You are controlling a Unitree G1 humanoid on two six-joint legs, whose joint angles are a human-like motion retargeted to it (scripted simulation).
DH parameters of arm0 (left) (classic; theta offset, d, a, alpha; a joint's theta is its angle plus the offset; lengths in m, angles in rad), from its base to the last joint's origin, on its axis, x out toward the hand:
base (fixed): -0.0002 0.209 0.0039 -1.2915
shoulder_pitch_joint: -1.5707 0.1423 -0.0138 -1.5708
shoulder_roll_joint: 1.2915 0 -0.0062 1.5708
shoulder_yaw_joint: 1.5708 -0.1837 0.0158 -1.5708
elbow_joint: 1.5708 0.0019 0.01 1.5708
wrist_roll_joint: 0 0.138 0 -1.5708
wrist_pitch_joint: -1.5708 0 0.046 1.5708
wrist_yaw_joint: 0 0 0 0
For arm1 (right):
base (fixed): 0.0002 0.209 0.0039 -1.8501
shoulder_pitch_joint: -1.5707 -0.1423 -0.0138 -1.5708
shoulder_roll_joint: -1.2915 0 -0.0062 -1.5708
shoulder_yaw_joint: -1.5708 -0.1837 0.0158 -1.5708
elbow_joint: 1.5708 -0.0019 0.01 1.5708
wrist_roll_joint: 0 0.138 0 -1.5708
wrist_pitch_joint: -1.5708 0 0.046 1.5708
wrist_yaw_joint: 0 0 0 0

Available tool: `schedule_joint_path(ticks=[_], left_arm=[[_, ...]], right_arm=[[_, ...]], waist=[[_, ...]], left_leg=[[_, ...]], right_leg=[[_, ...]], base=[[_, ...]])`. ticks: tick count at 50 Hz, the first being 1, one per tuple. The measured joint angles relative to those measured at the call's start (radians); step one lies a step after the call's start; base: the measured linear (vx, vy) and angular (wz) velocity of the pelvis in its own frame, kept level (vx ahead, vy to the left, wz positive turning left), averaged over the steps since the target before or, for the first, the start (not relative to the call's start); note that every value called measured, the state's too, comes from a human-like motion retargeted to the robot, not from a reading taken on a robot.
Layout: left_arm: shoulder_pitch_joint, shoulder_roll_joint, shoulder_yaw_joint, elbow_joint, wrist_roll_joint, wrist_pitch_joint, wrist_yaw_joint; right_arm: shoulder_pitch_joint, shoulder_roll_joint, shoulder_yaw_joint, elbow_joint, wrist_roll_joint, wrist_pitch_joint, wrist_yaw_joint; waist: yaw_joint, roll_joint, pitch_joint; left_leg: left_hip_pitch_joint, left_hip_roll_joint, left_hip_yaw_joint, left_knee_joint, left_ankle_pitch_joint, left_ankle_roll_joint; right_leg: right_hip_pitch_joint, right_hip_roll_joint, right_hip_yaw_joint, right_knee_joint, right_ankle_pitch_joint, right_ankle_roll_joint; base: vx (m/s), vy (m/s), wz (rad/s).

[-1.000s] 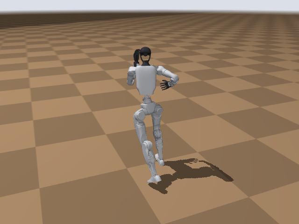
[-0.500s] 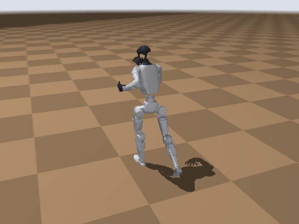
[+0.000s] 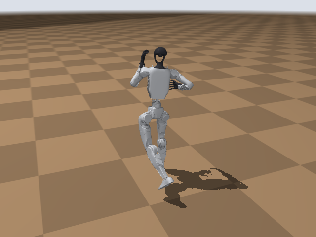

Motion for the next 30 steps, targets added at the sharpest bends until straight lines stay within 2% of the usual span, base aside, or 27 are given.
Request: schedule_joint_path(ticks=[2,3,5,7,8,10,12,13,14,16,18,20,22,23,24,25,27,28,29,30], left_arm=[[0.156,-0.006,0.025,0.001,-0.023,0.02,-0.067],[0.239,-0.007,0.042,0.015,-0.032,0.028,-0.08],[0.457,0.005,0.093,0.055,-0.058,0.039,-0.007],[0.712,0.007,0.143,0.112,-0.037,0.054,0.021],[0.843,0.02,0.175,0.12,-0.036,0.06,0.004],[1.089,0.095,0.246,0.08,-0.027,0.064,-0.042],[1.263,0.207,0.292,0.025,-0.046,0.058,-0.076],[1.318,0.253,0.3,0.011,-0.079,0.053,-0.113],[1.368,0.289,0.309,0.001,-0.118,0.049,-0.147],[1.451,0.34,0.328,-0.018,-0.185,0.045,-0.218],[1.505,0.376,0.341,-0.049,-0.203,0.041,-0.282],[1.521,0.408,0.348,-0.102,-0.198,0.037,-0.309],[1.488,0.419,0.328,-0.161,-0.157,0.033,-0.312],[1.456,0.413,0.302,-0.18,-0.117,0.029,-0.314],[1.401,0.396,0.263,-0.182,-0.073,0.028,-0.312],[1.334,0.373,0.217,-0.175,-0.026,0.027,-0.306],[1.097,0.306,0.115,-0.065,0.054,0.045,-0.27],[0.963,0.275,0.081,0.01,0.09,0.057,-0.24],[0.821,0.252,0.061,0.085,0.118,0.061,-0.182],[0.673,0.233,0.048,0.162,0.142,0.061,-0.11]], right_arm=[[-0.115,0.031,0.074,0.071,-0.027,0.01,-0.028],[-0.2,0.049,0.125,0.119,-0.032,0.01,-0.053],[-0.391,0.082,0.221,0.203,-0.056,-0.003,-0.125],[-0.645,0.15,0.323,0.241,-0.102,-0.014,-0.167],[-0.769,0.191,0.354,0.226,-0.116,-0.019,-0.168],[-0.97,0.278,0.373,0.155,-0.128,-0.024,-0.164],[-1.09,0.35,0.378,0.075,-0.138,-0.025,-0.193],[-1.136,0.384,0.39,0.045,-0.136,-0.029,-0.212],[-1.161,0.407,0.403,0.012,-0.131,-0.036,-0.228],[-1.178,0.42,0.431,-0.053,-0.124,-0.05,-0.233],[-1.173,0.401,0.463,-0.108,-0.124,-0.06,-0.198],[-1.146,0.371,0.498,-0.147,-0.121,-0.072,-0.159],[-1.072,0.34,0.513,-0.157,-0.113,-0.084,-0.128],[-1.026,0.333,0.513,-0.143,-0.118,-0.083,-0.112],[-0.989,0.336,0.516,-0.106,-0.136,-0.074,-0.099],[-0.956,0.345,0.522,-0.057,-0.16,-0.063,-0.088],[-0.925,0.375,0.541,0.127,-0.243,-0.052,-0.103],[-0.899,0.38,0.545,0.228,-0.294,-0.052,-0.127],[-0.855,0.369,0.537,0.305,-0.355,-0.057,-0.148],[-0.802,0.348,0.524,0.37,-0.42,-0.063,-0.167]], waist=[[0.046,-0.022,0.026],[0.071,-0.003,0.043],[0.137,0.051,0.087],[0.222,0.049,0.105],[0.268,0.034,0.097],[0.384,-0.009,0.048],[0.524,-0.063,-0.017],[0.582,-0.102,-0.053],[0.637,-0.138,-0.08],[0.728,-0.195,-0.118],[0.786,-0.216,-0.139],[0.825,-0.163,-0.115],[0.825,-0.024,-0.057],[0.81,0.04,-0.039],[0.786,0.081,-0.018],[0.758,0.109,0.005],[0.686,0.027,0.05],[0.638,-0.036,0.064],[0.589,-0.076,0.062],[0.541,-0.104,0.053]], left_leg=[[-0.188,0.043,0.079,0.535,-0.173,0.06],[-0.305,0.099,0.101,0.793,-0.245,0.093],[-0.528,0.217,0.112,1.216,-0.317,0.076],[-0.73,0.192,0.084,1.445,-0.383,0.108],[-0.83,0.166,0.081,1.504,-0.396,0.11],[-1.004,0.134,0.096,1.518,-0.399,0.101],[-1.115,0.128,0.138,1.388,-0.394,0.115],[-1.161,0.112,0.166,1.282,-0.394,0.158],[-1.173,0.104,0.204,1.145,-0.379,0.174],[-1.13,0.091,0.295,0.801,-0.329,0.167],[-1.013,0.063,0.378,0.37,-0.272,0.121],[-0.816,0.037,0.401,-0.103,-0.235,0.014],[-0.632,0.088,0.338,-0.361,-0.251,-0.118],[-0.576,0.13,0.294,-0.404,-0.247,-0.16],[-0.536,0.157,0.254,-0.416,-0.221,-0.163],[-0.504,0.176,0.216,-0.412,-0.185,-0.148],[-0.545,0.095,0.166,-0.28,-0.238,0.033],[-0.599,0.038,0.14,-0.158,-0.318,0.143],[-0.658,0.018,0.118,-0.029,-0.402,0.198],[-0.718,0.017,0.098,0.104,-0.488,0.226]], right_leg=[[0.019,-0.007,0.017,0.018,0.035,-0.038],[0.002,0.015,0.026,0.068,0.028,-0.088],[-0.068,0.08,0.072,0.278,-0.108,-0.224],[-0.114,0.111,0.126,0.446,-0.236,-0.261],[-0.113,0.115,0.149,0.478,-0.269,-0.262],[-0.061,0.119,0.188,0.438,-0.269,-0.252],[0.045,0.104,0.218,0.302,-0.163,-0.228],[0.087,0.081,0.223,0.231,-0.078,-0.204],[0.134,0.058,0.229,0.168,0.024,-0.181],[0.232,0.017,0.232,0.062,0.247,-0.131],[0.329,0.009,0.227,-0.009,0.43,-0.083],[0.458,0.068,0.242,-0.018,0.489,-0.066],[0.575,0.171,0.214,0.135,0.405,-0.101],[0.585,0.205,0.159,0.289,0.348,-0.133],[0.555,0.197,0.089,0.497,0.285,-0.174],[0.504,0.167,0.011,0.732,0.22,-0.221],[0.286,0.023,0.001,1.208,0.079,-0.281],[0.158,-0.004,0.055,1.392,0.026,-0.275],[0.02,0.026,0.103,1.526,0.015,-0.236],[-0.122,0.085,0.148,1.637,0.027,-0.18]], base=[[1.26,-0.36,-0.82],[1.17,-0.28,-0.88],[1.17,-0.21,-1.19],[1.23,-0.21,-1.47],[1.31,-0.18,-1.39],[1.4,-0.12,-1.24],[1.48,-0.03,-0.82],[1.5,0.04,-0.39],[1.54,0.08,-0.26],[1.61,0.13,-0.32],[1.64,0.18,-0.37],[1.64,0.24,-0.52],[1.61,0.3,-0.18],[1.54,0.29,0.26],[1.46,0.26,0.45],[1.32,0.21,0.49],[1.16,0.13,0.7],[1.1,-0.01,1.11],[1.11,-0.14,1.32],[1.13,-0.09,1.44]])
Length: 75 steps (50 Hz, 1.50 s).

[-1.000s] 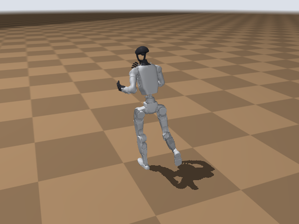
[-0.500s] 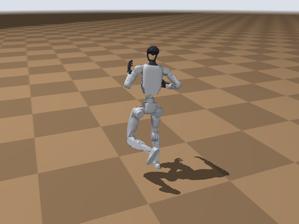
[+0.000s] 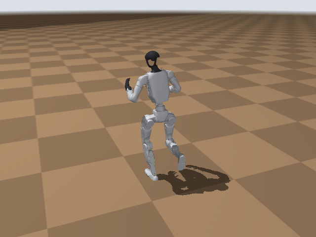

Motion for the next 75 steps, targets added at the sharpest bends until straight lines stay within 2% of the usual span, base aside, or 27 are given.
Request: schedule_joint_path(ticks=[3,7,10,12,15,19,22,23,25,28,31,33,35,38,40,43,45,48,52,57,60,62,65,67,68,71,75], left_arm=[[-0.366,-0.047,0.037,0.065,0.064,-0.044,0.162],[-0.646,0.032,0.073,0.022,0.055,-0.097,0.247],[-0.714,0.108,0.071,0.02,0.083,-0.097,0.271],[-0.733,0.125,0.04,0.009,0.087,-0.102,0.314],[-0.706,0.11,-0.005,-0.038,0.099,-0.088,0.303],[-0.489,0.001,0.03,-0.098,-0.001,-0.055,0.135],[-0.219,-0.109,0.037,-0.011,-0.033,-0.006,0.104],[-0.108,-0.148,0.036,0.05,-0.059,0.01,0.143],[0.073,-0.215,0.018,0.184,-0.102,0.022,0.186],[0.323,-0.166,-0.005,0.196,-0.142,-0.01,0.226],[0.512,-0.014,0.008,0.089,-0.198,-0.015,0.128],[0.615,0.06,0.067,0.025,-0.249,-0.001,0.043],[0.702,0.073,0.145,-0.018,-0.286,0.013,-0.032],[0.796,-0.018,0.232,-0.051,-0.318,0.037,-0.105],[0.792,-0.084,0.236,-0.051,-0.339,0.058,-0.11],[0.626,-0.155,0.155,0.015,-0.362,0.078,-0.058],[0.418,-0.175,0.08,0.094,-0.334,0.066,0.042],[0.029,-0.177,-0.026,0.137,-0.331,0.034,0.188],[-0.367,-0.139,-0.08,0.033,-0.114,-0.024,0.205],[-0.591,-0.183,-0.101,-0.197,-0.147,-0.077,0.149],[-0.613,-0.178,-0.099,-0.285,-0.232,-0.12,0.139],[-0.603,-0.167,-0.064,-0.298,-0.185,-0.119,0.159],[-0.543,-0.222,-0.04,-0.296,-0.245,-0.089,0.078],[-0.456,-0.261,-0.02,-0.259,-0.281,-0.051,0.009],[-0.391,-0.297,-0.02,-0.243,-0.447,-0.044,-0.048],[-0.128,-0.284,0.005,-0.055,-0.332,-0.009,0.128],[0.174,-0.247,-0.01,0.209,-0.258,-0.008,0.113]], right_arm=[[0.256,-0.26,-0.102,-0.076,0.11,-0.079,0.003],[0.606,-0.539,-0.318,-0.109,0.277,-0.067,0.095],[0.849,-0.588,-0.519,-0.08,0.315,-0.003,0.201],[0.971,-0.564,-0.623,-0.1,0.316,0.041,0.236],[1.064,-0.458,-0.709,-0.164,0.312,0.078,0.23],[0.871,-0.324,-0.624,-0.153,0.278,0.066,0.093],[0.51,-0.263,-0.428,0.003,0.206,0.063,-0.033],[0.375,-0.245,-0.365,0.056,0.181,0.069,-0.063],[0.074,-0.158,-0.238,0.128,0.186,0.075,-0.1],[-0.238,0.03,-0.141,0.064,0.217,0.056,-0.148],[-0.4,0.116,-0.079,-0.061,0.184,0.045,-0.159],[-0.458,0.104,-0.034,-0.154,0.164,0.042,-0.122],[-0.487,0.065,0.026,-0.259,0.192,0.035,-0.063],[-0.491,0.018,0.13,-0.398,0.272,0.023,0.053],[-0.484,-0.012,0.173,-0.455,0.319,0.033,0.112],[-0.444,-0.054,0.206,-0.441,0.331,0.059,0.136],[-0.395,-0.074,0.216,-0.336,0.261,0.061,0.094],[-0.233,-0.077,0.15,-0.08,0.066,0.087,-0.018],[0.098,-0.129,-0.103,-0.043,0.156,0.011,-0.031],[0.568,-0.167,-0.41,-0.119,0.376,0.027,0.07],[0.757,-0.118,-0.525,-0.124,0.39,0.069,0.125],[0.811,-0.104,-0.572,-0.136,0.344,0.096,0.148],[0.83,-0.099,-0.593,-0.166,0.305,0.118,0.162],[0.804,-0.14,-0.579,-0.183,0.291,0.099,0.137],[0.774,-0.173,-0.559,-0.175,0.292,0.091,0.113],[0.608,-0.323,-0.47,-0.071,0.237,0.088,0.051],[0.136,-0.422,-0.276,0.009,0.157,0.076,0.022]], waist=[[-0.184,0.031,-0.04],[-0.408,0.149,-0.071],[-0.52,0.185,-0.09],[-0.579,0.144,-0.081],[-0.572,0.074,-0.041],[-0.445,0.056,0.057],[-0.343,0.115,0.148],[-0.308,0.129,0.165],[-0.22,0.115,0.167],[-0.023,0.034,0.093],[0.193,-0.07,0.009],[0.313,-0.098,-0.021],[0.393,-0.049,-0.027],[0.364,0.07,-0.054],[0.309,0.145,-0.078],[0.227,0.2,-0.07],[0.166,0.172,-0.028],[0.057,0.127,0.047],[-0.128,0.21,0.083],[-0.352,0.339,0.049],[-0.398,0.289,-0.006],[-0.415,0.247,0.007],[-0.4,0.163,0.04],[-0.376,0.159,0.063],[-0.351,0.166,0.08],[-0.248,0.199,0.158],[-0.126,0.153,0.148]], left_leg=[[0.011,-0.018,-0.056,0.053,-0.058,-0.039],[0.189,0.059,-0.138,-0.124,0.095,-0.174],[0.362,0.09,-0.214,-0.299,0.339,-0.247],[0.49,0.056,-0.256,-0.365,0.463,-0.265],[0.608,0.055,-0.167,-0.274,0.462,-0.244],[0.412,0.133,-0.027,0.414,0.265,-0.105],[0.185,0.176,-0.088,0.841,0.157,-0.065],[0.116,0.186,-0.095,0.929,0.14,-0.091],[-0.024,0.155,-0.103,1.002,0.091,-0.041],[-0.182,0.093,-0.055,0.842,0.089,-0.005],[-0.21,0.002,-0.011,0.377,0.177,-0.006],[-0.114,-0.019,0.047,-0.062,0.282,-0.062],[0.015,0.012,0.145,-0.416,0.417,-0.185],[0.099,0.073,0.438,-0.553,0.618,-0.338],[0.129,0.112,0.643,-0.523,0.592,-0.339],[0.143,0.11,0.622,-0.397,0.268,-0.215],[0.108,0.066,0.503,-0.252,0.078,-0.121],[0.04,0.002,0.355,-0.031,-0.027,-0.084],[0.076,-0.042,0.095,-0.047,0.005,-0.188],[0.225,-0.033,-0.288,-0.314,0.243,-0.283],[0.299,-0.061,-0.428,-0.445,0.377,-0.306],[0.321,-0.067,-0.392,-0.435,0.382,-0.301],[0.208,-0.077,-0.164,-0.09,0.238,-0.166],[0.01,-0.046,-0.107,0.342,0.097,-0.075],[-0.085,-0.037,-0.113,0.543,0.039,-0.055],[-0.253,0.032,-0.084,1.003,-0.083,-0.074],[-0.475,0.013,-0.014,1.267,-0.127,-0.001]], right_leg=[[-0.256,0.041,0.024,0.014,-0.089,-0.016],[-0.329,-0.051,-0.139,-0.465,-0.074,-0.086],[-0.167,-0.017,-0.23,-1.164,0.06,0.001],[-0.034,-0.04,-0.22,-1.55,0.11,0.104],[0.064,-0.101,-0.177,-1.724,0.067,0.177],[0.105,-0.157,-0.245,-1.572,0.11,0.106],[0.029,-0.096,-0.214,-1.265,-0.047,0.036],[0.009,-0.074,-0.197,-1.171,-0.114,0.013],[-0.001,-0.034,-0.167,-1.115,-0.173,0.002],[0.065,-0.001,-0.11,-1.233,-0.156,0.0],[0.201,-0.006,-0.098,-1.462,-0.001,0.031],[0.314,0.017,-0.095,-1.585,0.141,0.048],[0.445,0.095,-0.073,-1.646,0.257,0.05],[0.548,0.184,-0.094,-1.523,0.267,0.004],[0.516,0.17,-0.208,-1.264,0.175,-0.036],[0.368,0.013,-0.292,-0.742,-0.042,-0.101],[0.222,-0.082,-0.199,-0.445,-0.164,-0.103],[0.012,-0.087,-0.001,-0.23,-0.23,-0.046],[-0.129,-0.062,0.049,-0.338,-0.198,-0.034],[-0.026,-0.061,-0.082,-1.044,-0.02,-0.022],[0.055,-0.081,0.002,-1.487,0.124,0.072],[0.091,-0.109,0.096,-1.614,0.179,0.133],[0.159,-0.211,0.087,-1.661,0.281,0.174],[0.177,-0.241,-0.038,-1.598,0.168,0.169],[0.169,-0.235,-0.086,-1.54,0.065,0.164],[0.103,-0.199,-0.125,-1.242,-0.21,0.109],[0.004,-0.248,-0.195,-1.029,-0.298,0.093]], base=[[1.17,0.01,1.42],[1.27,-0.19,0.96],[1.37,-0.4,1.13],[1.42,-0.52,1.38],[1.31,-0.58,0.49],[1.04,-0.48,-0.53],[0.94,-0.35,-0.91],[0.96,-0.33,-1.14],[0.94,-0.35,-1.22],[1.01,-0.25,-1.22],[1.1,-0.07,-0.65],[1.17,0.08,-0.42],[1.2,0.1,-0.23],[1.12,0.14,0.77],[1.0,0.17,1.44],[0.86,0.14,1.59],[0.7,0.02,2.03],[0.58,-0.09,2.96],[0.54,-0.11,3.7],[0.51,-0.22,4.0],[0.44,-0.43,3.51],[0.34,-0.48,3.22],[0.17,-0.5,3.07],[0.01,-0.52,2.65],[-0.01,-0.49,1.83],[0.05,-0.41,0.88],[0.08,-0.27,1.18]])
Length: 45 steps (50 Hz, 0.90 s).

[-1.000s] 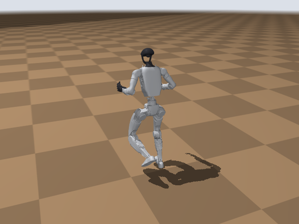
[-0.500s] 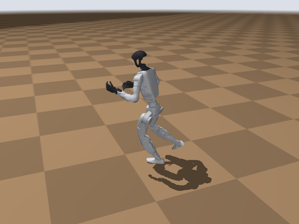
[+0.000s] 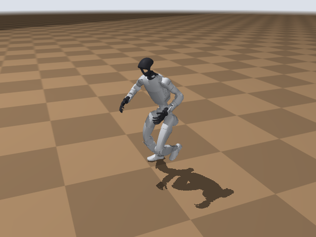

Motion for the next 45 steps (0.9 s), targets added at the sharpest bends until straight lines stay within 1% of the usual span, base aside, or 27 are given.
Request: schedule_joint_path(ticks=[2,3,5,8,10,11,13,15,17,18,20,22,23,25,27,28,29,31,33,35,37,38,40,42,43,44,45], left_arm=[[0.156,0.113,0.017,-0.074,-0.081,-0.028,-0.028],[0.233,0.182,0.036,-0.132,-0.133,-0.028,-0.049],[0.372,0.298,0.085,-0.233,-0.205,-0.011,-0.095],[0.493,0.41,0.143,-0.32,-0.217,0.017,-0.191],[0.54,0.458,0.178,-0.365,-0.197,0.026,-0.24],[0.544,0.477,0.198,-0.386,-0.193,0.032,-0.237],[0.52,0.47,0.21,-0.423,-0.175,0.025,-0.245],[0.453,0.428,0.187,-0.448,-0.161,0.02,-0.233],[0.36,0.381,0.153,-0.461,-0.135,0.029,-0.178],[0.297,0.345,0.115,-0.462,-0.106,0.024,-0.161],[0.134,0.271,0.022,-0.435,-0.051,0.017,-0.113],[-0.07,0.169,-0.088,-0.351,-0.016,0.016,-0.05],[-0.182,0.108,-0.141,-0.291,0.019,0.013,-0.012],[-0.447,0.009,-0.203,-0.205,0.039,0.0,0.067],[-0.669,-0.061,-0.195,-0.233,0.048,-0.035,0.099],[-0.765,-0.084,-0.173,-0.264,0.062,-0.05,0.109],[-0.847,-0.085,-0.146,-0.293,0.088,-0.06,0.118],[-0.971,-0.053,-0.098,-0.337,0.149,-0.072,0.134],[-1.043,-0.014,-0.078,-0.358,0.186,-0.085,0.148],[-1.072,0.002,-0.089,-0.365,0.179,-0.104,0.166],[-1.074,0.013,-0.105,-0.367,0.178,-0.112,0.164],[-1.067,0.014,-0.109,-0.366,0.177,-0.113,0.156],[-1.034,0.004,-0.112,-0.361,0.175,-0.104,0.111],[-0.947,-0.011,-0.124,-0.356,0.175,-0.081,0.039],[-0.897,-0.022,-0.129,-0.352,0.156,-0.063,0.007],[-0.836,-0.023,-0.121,-0.351,0.118,-0.056,-0.005],[-0.768,-0.019,-0.108,-0.351,0.071,-0.055,-0.007]], right_arm=[[-0.195,0.063,0.035,-0.072,0.065,-0.006,-0.029],[-0.274,0.101,0.051,-0.116,0.103,-0.003,-0.037],[-0.382,0.151,0.089,-0.219,0.163,-0.003,-0.049],[-0.472,0.173,0.169,-0.378,0.176,-0.02,-0.032],[-0.518,0.196,0.232,-0.464,0.164,-0.031,-0.015],[-0.542,0.209,0.26,-0.494,0.172,-0.034,-0.012],[-0.577,0.258,0.303,-0.536,0.184,-0.044,0.0],[-0.565,0.306,0.328,-0.554,0.203,-0.049,0.011],[-0.507,0.352,0.354,-0.544,0.203,-0.044,0.016],[-0.468,0.371,0.355,-0.534,0.19,-0.039,0.024],[-0.396,0.398,0.339,-0.493,0.158,-0.026,0.049],[-0.315,0.432,0.32,-0.394,0.104,-0.022,0.033],[-0.254,0.447,0.303,-0.327,0.072,-0.025,0.002],[-0.171,0.494,0.272,-0.19,0.042,-0.022,-0.068],[-0.048,0.454,0.212,-0.192,0.09,-0.054,-0.057],[0.028,0.391,0.171,-0.24,0.125,-0.073,-0.027],[0.104,0.32,0.127,-0.29,0.159,-0.087,0.002],[0.252,0.187,0.038,-0.366,0.224,-0.102,0.053],[0.394,0.089,-0.053,-0.393,0.267,-0.101,0.101],[0.527,0.033,-0.135,-0.387,0.286,-0.086,0.131],[0.609,0.03,-0.174,-0.357,0.263,-0.065,0.151],[0.637,0.036,-0.188,-0.338,0.243,-0.052,0.159],[0.651,0.07,-0.192,-0.29,0.19,-0.019,0.178],[0.617,0.098,-0.161,-0.239,0.16,0.026,0.217],[0.582,0.103,-0.136,-0.205,0.147,0.077,0.256],[0.536,0.096,-0.108,-0.179,0.135,0.069,0.229],[0.485,0.085,-0.077,-0.158,0.124,0.03,0.17]], waist=[[0.096,-0.047,-0.043],[0.149,-0.076,-0.068],[0.252,-0.122,-0.119],[0.35,-0.183,-0.211],[0.372,-0.223,-0.262],[0.366,-0.235,-0.276],[0.348,-0.247,-0.275],[0.33,-0.209,-0.25],[0.3,-0.143,-0.225],[0.289,-0.12,-0.214],[0.252,-0.106,-0.192],[0.186,-0.119,-0.15],[0.143,-0.113,-0.123],[0.097,-0.078,-0.05],[0.003,-0.029,-0.017],[-0.064,-0.012,-0.026],[-0.129,0.018,-0.044],[-0.248,0.095,-0.086],[-0.347,0.17,-0.113],[-0.412,0.221,-0.136],[-0.433,0.205,-0.163],[-0.428,0.179,-0.174],[-0.387,0.086,-0.157],[-0.343,-0.015,-0.141],[-0.315,-0.044,-0.141],[-0.29,-0.046,-0.14],[-0.266,-0.035,-0.14]], left_leg=[[-0.061,-0.005,0.039,-0.017,0.012,-0.001],[-0.078,-0.004,0.056,-0.054,0.023,0.0],[-0.077,0.013,0.098,-0.171,0.045,-0.003],[-0.036,0.039,0.173,-0.429,0.085,0.001],[0.023,0.041,0.243,-0.639,0.132,0.0],[0.07,0.034,0.272,-0.765,0.166,-0.01],[0.192,0.017,0.319,-1.042,0.253,-0.057],[0.349,0.024,0.343,-1.316,0.383,-0.131],[0.486,0.051,0.348,-1.498,0.457,-0.205],[0.531,0.056,0.335,-1.548,0.424,-0.228],[0.576,0.027,0.259,-1.585,0.244,-0.211],[0.564,-0.023,0.141,-1.5,0.063,-0.102],[0.523,-0.025,0.082,-1.362,-0.025,-0.058],[0.521,0.034,-0.021,-1.26,-0.1,0.001],[0.591,0.021,-0.107,-1.326,-0.077,-0.001],[0.64,-0.016,-0.143,-1.414,-0.027,-0.007],[0.681,-0.014,-0.166,-1.498,0.039,-0.039],[0.74,0.039,-0.188,-1.627,0.206,-0.132],[0.781,0.1,-0.193,-1.711,0.414,-0.228],[0.819,0.144,-0.17,-1.775,0.619,-0.318],[0.858,0.134,-0.105,-1.792,0.708,-0.353],[0.887,0.111,-0.071,-1.784,0.707,-0.341],[0.95,0.034,-0.04,-1.67,0.63,-0.268],[0.874,-0.044,-0.057,-1.298,0.487,-0.188],[0.781,-0.064,-0.046,-1.056,0.417,-0.158],[0.68,-0.04,-0.028,-0.817,0.361,-0.163],[0.574,0.005,-0.005,-0.579,0.312,-0.185]], right_leg=[[0.037,-0.006,-0.034,-0.065,0.037,-0.026],[0.063,-0.006,-0.045,-0.114,0.086,-0.04],[0.132,0.0,-0.058,-0.235,0.24,-0.057],[0.245,0.018,-0.084,-0.45,0.562,-0.029],[0.307,0.039,-0.049,-0.554,0.707,0.004],[0.326,0.066,0.006,-0.56,0.72,0.009],[0.354,0.142,0.122,-0.503,0.699,0.012],[0.357,0.252,0.179,-0.315,0.631,-0.007],[0.317,0.309,0.109,-0.004,0.527,-0.065],[0.28,0.3,0.053,0.174,0.463,-0.097],[0.18,0.242,-0.007,0.54,0.32,-0.144],[0.064,0.228,0.034,0.844,0.194,-0.144],[0.018,0.251,0.057,0.961,0.137,-0.137],[-0.09,0.337,0.074,1.091,0.099,-0.149],[-0.175,0.326,0.118,1.131,0.074,-0.135],[-0.217,0.28,0.153,1.125,0.055,-0.124],[-0.253,0.245,0.153,1.083,0.048,-0.137],[-0.3,0.203,0.099,0.924,0.062,-0.177],[-0.299,0.203,0.028,0.685,0.118,-0.185],[-0.261,0.235,-0.022,0.388,0.206,-0.156],[-0.195,0.257,-0.021,0.06,0.28,-0.097],[-0.15,0.263,0.002,-0.106,0.312,-0.063],[-0.027,0.255,0.088,-0.391,0.376,-0.001],[0.053,0.225,0.164,-0.51,0.368,0.037],[0.076,0.194,0.119,-0.532,0.383,0.029],[0.084,0.197,0.096,-0.521,0.344,0.001],[0.084,0.218,0.084,-0.494,0.278,-0.037]], base=[[0.33,-0.08,0.97],[0.43,0.01,0.92],[0.52,0.1,0.99],[0.6,0.17,1.52],[0.63,0.24,2.07],[0.64,0.22,2.3],[0.64,0.16,2.32],[0.65,0.11,2.14],[0.61,0.09,2.06],[0.55,0.09,2.22],[0.48,0.07,2.52],[0.43,-0.03,3.18],[0.45,-0.19,3.23],[0.51,-0.31,2.51],[0.65,0.05,2.24],[0.76,0.21,2.12],[0.82,0.15,1.83],[0.88,-0.06,1.36],[0.91,-0.19,1.13],[0.94,-0.27,0.95],[0.95,-0.35,0.66],[0.95,-0.39,0.34],[0.94,-0.41,-0.01],[0.86,-0.39,-0.17],[0.76,-0.36,-0.28],[0.72,-0.33,-0.33],[0.7,-0.31,-0.46]])
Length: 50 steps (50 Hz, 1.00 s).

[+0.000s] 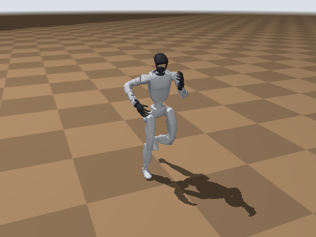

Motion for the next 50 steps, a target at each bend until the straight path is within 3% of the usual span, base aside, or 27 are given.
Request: schedule_joint_path(ticks=[2,4,7,10,13,15,17,20,22,23,25,26,27,29,30,32,35,37,38,40,42,45,48,50], left_arm=[[0.16,-0.005,0.016,0.042,0.01,0.015,0.033],[0.371,-0.01,0.031,0.123,0.032,0.022,0.106],[0.746,0.027,0.097,0.175,-0.057,0.03,0.107],[1.123,0.203,0.205,0.054,-0.071,0.026,0.047],[1.391,0.28,0.29,0.017,-0.109,0.011,-0.069],[1.515,0.281,0.358,0.012,-0.123,0.031,-0.147],[1.556,0.273,0.406,0.009,-0.143,0.074,-0.222],[1.528,0.267,0.415,-0.002,-0.121,0.122,-0.303],[1.413,0.246,0.361,0.018,-0.059,0.126,-0.282],[1.321,0.23,0.317,0.041,-0.035,0.124,-0.241],[1.066,0.195,0.199,0.105,-0.027,0.11,-0.108],[0.914,0.174,0.138,0.126,-0.006,0.1,-0.052],[0.754,0.151,0.082,0.14,0.009,0.091,-0.002],[0.418,0.095,0.007,0.131,0.004,0.073,0.054],[0.26,0.064,-0.012,0.115,-0.006,0.061,0.062],[0.023,0.032,-0.003,0.083,0.019,0.032,0.078],[-0.181,0.023,-0.005,0.047,0.08,-0.012,0.118],[-0.214,-0.01,-0.034,-0.028,-0.184,-0.078,0.036],[-0.237,0.043,-0.022,-0.025,-0.025,-0.063,0.072],[-0.245,0.095,-0.015,-0.068,0.029,-0.05,0.071],[-0.198,0.125,-0.016,-0.11,0.001,-0.035,0.041],[-0.071,0.122,-0.02,-0.134,-0.086,-0.003,-0.037],[0.102,0.11,0.021,-0.076,-0.078,0.038,-0.061],[0.303,0.102,0.058,0.004,-0.024,0.057,0.023]], right_arm=[[-0.181,-0.011,0.11,0.034,-0.049,-0.019,-0.085],[-0.452,0.009,0.226,0.036,-0.087,-0.034,-0.152],[-0.847,0.167,0.303,-0.018,-0.109,-0.037,-0.199],[-1.042,0.385,0.277,-0.134,-0.152,-0.034,-0.264],[-1.159,0.469,0.291,-0.273,-0.177,-0.052,-0.296],[-1.209,0.458,0.302,-0.358,-0.191,-0.069,-0.276],[-1.205,0.423,0.302,-0.406,-0.171,-0.083,-0.242],[-1.05,0.378,0.284,-0.435,-0.124,-0.097,-0.206],[-0.924,0.365,0.26,-0.41,-0.115,-0.082,-0.161],[-0.872,0.365,0.253,-0.379,-0.121,-0.071,-0.145],[-0.756,0.372,0.253,-0.275,-0.142,-0.055,-0.168],[-0.678,0.371,0.254,-0.211,-0.127,-0.053,-0.186],[-0.6,0.363,0.249,-0.158,-0.104,-0.053,-0.194],[-0.436,0.302,0.196,-0.136,-0.017,-0.072,-0.16],[-0.351,0.251,0.157,-0.165,0.034,-0.09,-0.132],[-0.179,0.108,0.047,-0.266,0.138,-0.122,-0.087],[0.038,-0.066,-0.122,-0.332,0.28,-0.122,-0.018],[0.148,-0.115,-0.214,-0.319,0.309,-0.086,0.032],[0.189,-0.13,-0.256,-0.311,0.297,-0.079,0.058],[0.218,-0.134,-0.299,-0.283,0.26,-0.045,0.093],[0.19,-0.099,-0.299,-0.249,0.219,-0.001,0.103],[0.119,-0.028,-0.263,-0.193,0.174,0.029,0.065],[-0.049,0.04,-0.161,-0.1,0.173,-0.002,-0.05],[-0.219,0.089,-0.058,-0.042,0.162,-0.042,-0.161]], waist=[[0.062,0.02,0.037],[0.115,0.025,0.07],[0.222,-0.031,0.047],[0.442,-0.151,-0.027],[0.598,-0.261,-0.09],[0.651,-0.263,-0.102],[0.654,-0.184,-0.08],[0.623,0.018,-0.007],[0.579,0.062,0.024],[0.555,0.041,0.035],[0.49,-0.039,0.05],[0.447,-0.053,0.056],[0.404,-0.059,0.059],[0.313,-0.035,0.042],[0.259,-0.017,0.027],[0.11,0.042,-0.01],[-0.081,0.165,-0.062],[-0.155,0.219,-0.07],[-0.188,0.219,-0.072],[-0.234,0.153,-0.068],[-0.231,0.045,-0.044],[-0.176,-0.042,-0.042],[-0.103,0.0,-0.012],[-0.032,0.032,0.02]], left_leg=[[-0.166,0.059,0.0,0.358,-0.106,0.055],[-0.336,0.07,-0.005,0.606,-0.189,0.106],[-0.545,0.076,0.05,0.704,-0.215,0.102],[-0.607,0.097,0.141,0.501,-0.169,0.075],[-0.597,0.042,0.217,0.089,-0.071,0.089],[-0.502,0.022,0.243,-0.25,-0.011,0.069],[-0.328,0.005,0.207,-0.628,0.04,0.016],[-0.015,0.062,0.084,-1.056,0.096,-0.132],[0.062,0.081,0.05,-1.11,0.085,-0.142],[0.058,0.059,0.043,-1.084,0.044,-0.093],[-0.016,-0.018,0.008,-0.915,-0.114,0.079],[-0.05,-0.032,-0.016,-0.809,-0.192,0.131],[-0.077,-0.039,-0.039,-0.719,-0.261,0.167],[-0.075,-0.021,-0.079,-0.656,-0.326,0.157],[-0.047,-0.01,-0.097,-0.676,-0.331,0.133],[0.057,0.025,-0.14,-0.812,-0.242,0.068],[0.176,0.128,-0.163,-1.02,0.056,-0.044],[0.267,0.179,-0.144,-1.129,0.292,-0.11],[0.314,0.176,-0.138,-1.16,0.373,-0.127],[0.42,0.104,-0.139,-1.157,0.417,-0.112],[0.495,0.017,-0.131,-0.992,0.33,-0.059],[0.336,-0.023,-0.038,-0.372,0.101,0.011],[0.015,0.056,-0.02,0.326,-0.108,0.091],[-0.187,0.068,-0.039,0.662,-0.175,0.065]], right_leg=[[-0.016,0.04,0.023,0.137,-0.185,-0.069],[-0.049,0.061,0.053,0.294,-0.328,-0.099],[-0.029,0.064,0.111,0.337,-0.381,-0.085],[0.107,0.043,0.204,0.151,-0.219,-0.06],[0.203,-0.032,0.225,-0.013,0.123,-0.013],[0.283,-0.045,0.217,-0.073,0.286,0.003],[0.384,-0.01,0.174,-0.037,0.3,-0.01],[0.48,0.108,0.133,0.313,0.162,-0.065],[0.351,0.1,0.114,0.767,0.016,-0.105],[0.242,0.066,0.125,1.004,-0.05,-0.113],[0.0,0.013,0.186,1.406,-0.126,-0.061],[-0.092,0.034,0.208,1.53,-0.164,-0.047],[-0.182,0.054,0.221,1.632,-0.198,-0.034],[-0.342,0.076,0.203,1.71,-0.235,-0.026],[-0.408,0.068,0.183,1.704,-0.245,-0.03],[-0.467,0.009,0.096,1.552,-0.25,-0.061],[-0.465,-0.025,-0.09,1.119,-0.21,-0.126],[-0.372,0.032,-0.174,0.692,-0.121,-0.112],[-0.308,0.062,-0.179,0.458,-0.067,-0.083],[-0.173,0.075,-0.103,0.055,0.019,0.0],[-0.067,0.045,0.011,-0.124,0.024,0.067],[-0.014,-0.019,0.041,-0.151,0.015,0.076],[-0.04,-0.012,-0.006,-0.007,-0.02,-0.01],[-0.082,0.013,0.024,0.194,-0.17,-0.075]], base=[[0.68,-0.29,-0.71],[0.73,-0.25,-0.88],[0.98,-0.21,-1.15],[1.26,-0.13,-1.37],[1.32,0.06,-0.53],[1.38,0.19,-0.34],[1.37,0.23,-0.05],[1.33,0.25,0.28],[1.17,0.19,0.52],[1.05,0.11,0.61],[0.99,0.02,0.96],[0.99,-0.04,1.32],[1.01,-0.06,1.36],[1.11,-0.07,1.22],[1.22,-0.08,1.24],[1.3,-0.13,1.32],[1.32,-0.28,0.65],[1.41,-0.41,0.09],[1.46,-0.46,0.14],[1.48,-0.48,0.03],[1.45,-0.47,-0.53],[1.28,-0.37,-0.75],[1.09,-0.21,-0.45],[1.15,-0.13,-0.81]])
